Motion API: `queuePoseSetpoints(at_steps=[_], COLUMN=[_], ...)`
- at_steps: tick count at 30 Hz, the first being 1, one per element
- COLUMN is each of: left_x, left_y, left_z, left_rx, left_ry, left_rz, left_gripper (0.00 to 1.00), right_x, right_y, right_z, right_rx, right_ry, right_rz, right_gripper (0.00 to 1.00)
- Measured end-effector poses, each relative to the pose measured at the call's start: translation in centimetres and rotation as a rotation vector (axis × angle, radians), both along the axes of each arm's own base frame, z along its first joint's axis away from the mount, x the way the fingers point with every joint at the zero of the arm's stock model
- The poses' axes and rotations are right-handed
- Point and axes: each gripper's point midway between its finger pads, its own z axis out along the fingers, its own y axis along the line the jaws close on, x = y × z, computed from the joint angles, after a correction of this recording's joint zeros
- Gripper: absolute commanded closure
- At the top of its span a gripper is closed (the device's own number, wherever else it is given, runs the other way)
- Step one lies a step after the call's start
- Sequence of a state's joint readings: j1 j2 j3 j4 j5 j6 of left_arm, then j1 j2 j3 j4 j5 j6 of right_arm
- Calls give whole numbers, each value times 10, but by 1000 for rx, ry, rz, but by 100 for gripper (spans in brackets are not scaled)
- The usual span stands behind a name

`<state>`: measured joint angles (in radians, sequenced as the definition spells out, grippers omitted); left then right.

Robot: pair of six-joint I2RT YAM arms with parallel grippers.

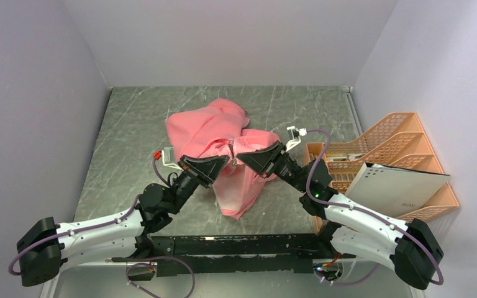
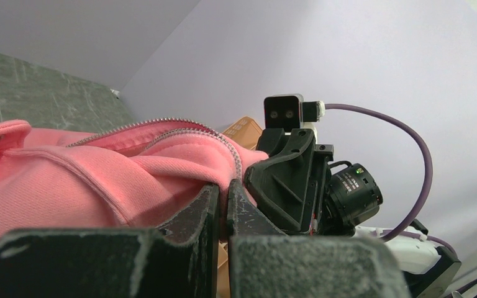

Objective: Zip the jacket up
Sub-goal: Insert the zipper into the jacket.

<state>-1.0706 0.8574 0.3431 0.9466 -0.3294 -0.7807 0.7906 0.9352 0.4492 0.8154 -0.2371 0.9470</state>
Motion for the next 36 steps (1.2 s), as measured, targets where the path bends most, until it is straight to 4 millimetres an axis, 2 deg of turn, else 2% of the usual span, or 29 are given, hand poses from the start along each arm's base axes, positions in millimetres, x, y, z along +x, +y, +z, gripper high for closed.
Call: queuePoseSetpoints(at_steps=[36], left_x=[-1], left_y=[4], left_z=[1], left_rx=[-24], left_ry=[9], left_rz=[1], left_gripper=[95], right_x=[-2], right_y=[0], right_z=[4], right_rx=[14], right_ry=[-12], right_rz=[9], right_gripper=[100])
